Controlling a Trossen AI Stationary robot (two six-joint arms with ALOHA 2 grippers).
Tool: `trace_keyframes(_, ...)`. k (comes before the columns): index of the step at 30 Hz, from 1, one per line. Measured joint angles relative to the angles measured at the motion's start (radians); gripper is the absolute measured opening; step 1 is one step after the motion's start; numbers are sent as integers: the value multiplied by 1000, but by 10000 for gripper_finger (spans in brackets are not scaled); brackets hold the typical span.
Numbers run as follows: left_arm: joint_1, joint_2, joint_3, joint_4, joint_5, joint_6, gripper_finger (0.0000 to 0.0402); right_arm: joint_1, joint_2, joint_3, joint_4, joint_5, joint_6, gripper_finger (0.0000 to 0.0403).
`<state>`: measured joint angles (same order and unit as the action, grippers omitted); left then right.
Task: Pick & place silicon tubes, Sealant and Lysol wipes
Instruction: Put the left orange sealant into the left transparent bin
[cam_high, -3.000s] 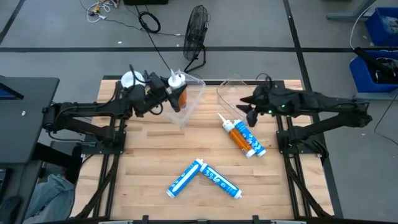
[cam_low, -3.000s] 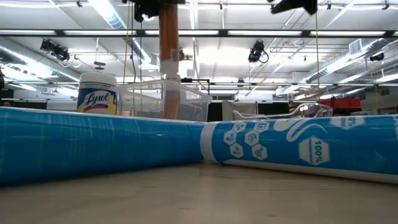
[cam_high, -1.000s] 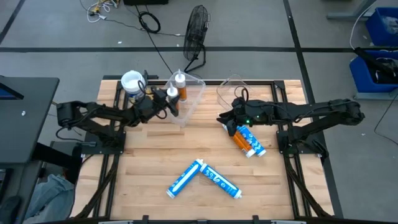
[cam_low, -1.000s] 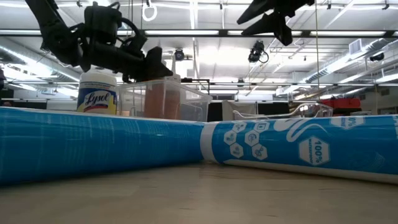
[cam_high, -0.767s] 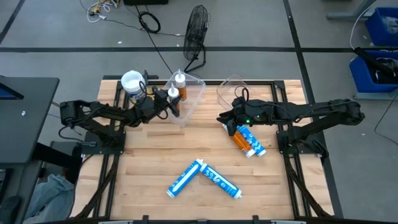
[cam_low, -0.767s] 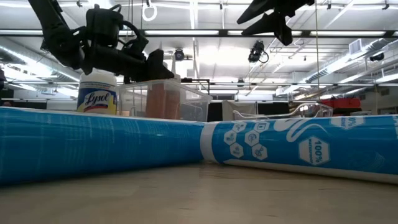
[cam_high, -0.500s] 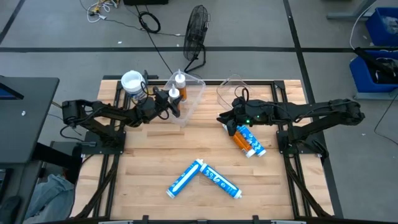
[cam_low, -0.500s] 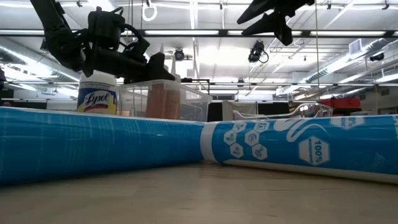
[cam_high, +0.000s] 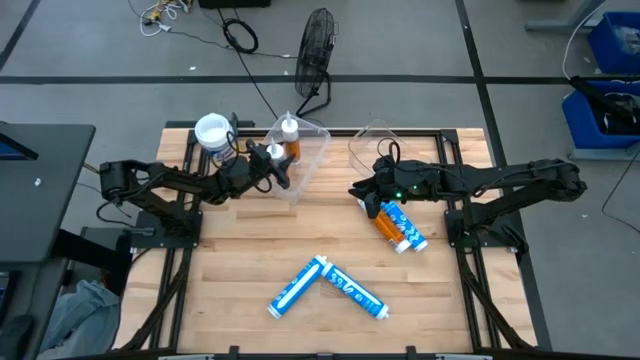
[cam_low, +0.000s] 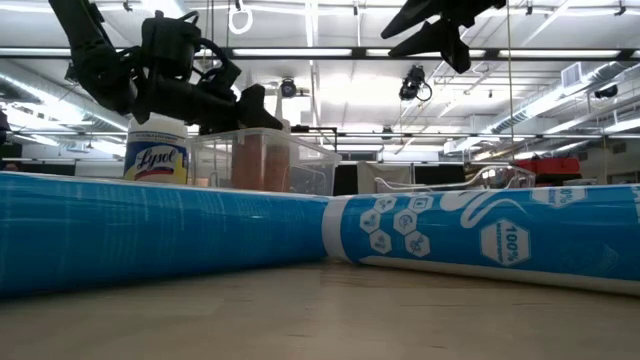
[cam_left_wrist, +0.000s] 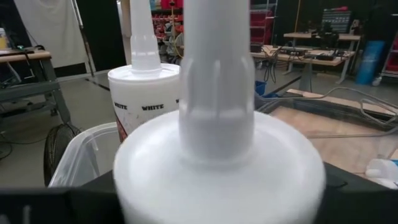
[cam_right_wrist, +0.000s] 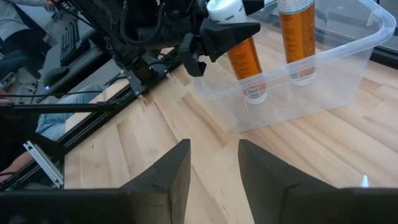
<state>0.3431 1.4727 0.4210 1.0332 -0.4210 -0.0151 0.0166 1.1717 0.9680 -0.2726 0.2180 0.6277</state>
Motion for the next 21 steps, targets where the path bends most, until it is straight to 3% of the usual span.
trace_keyframes(10,0,0,0,21,-10,1,313,0,0,0,0,0,-8,136)
trace_keyframes(21,0,-22,0,124,-39,86,323,0,0,0,0,0,-9,136)
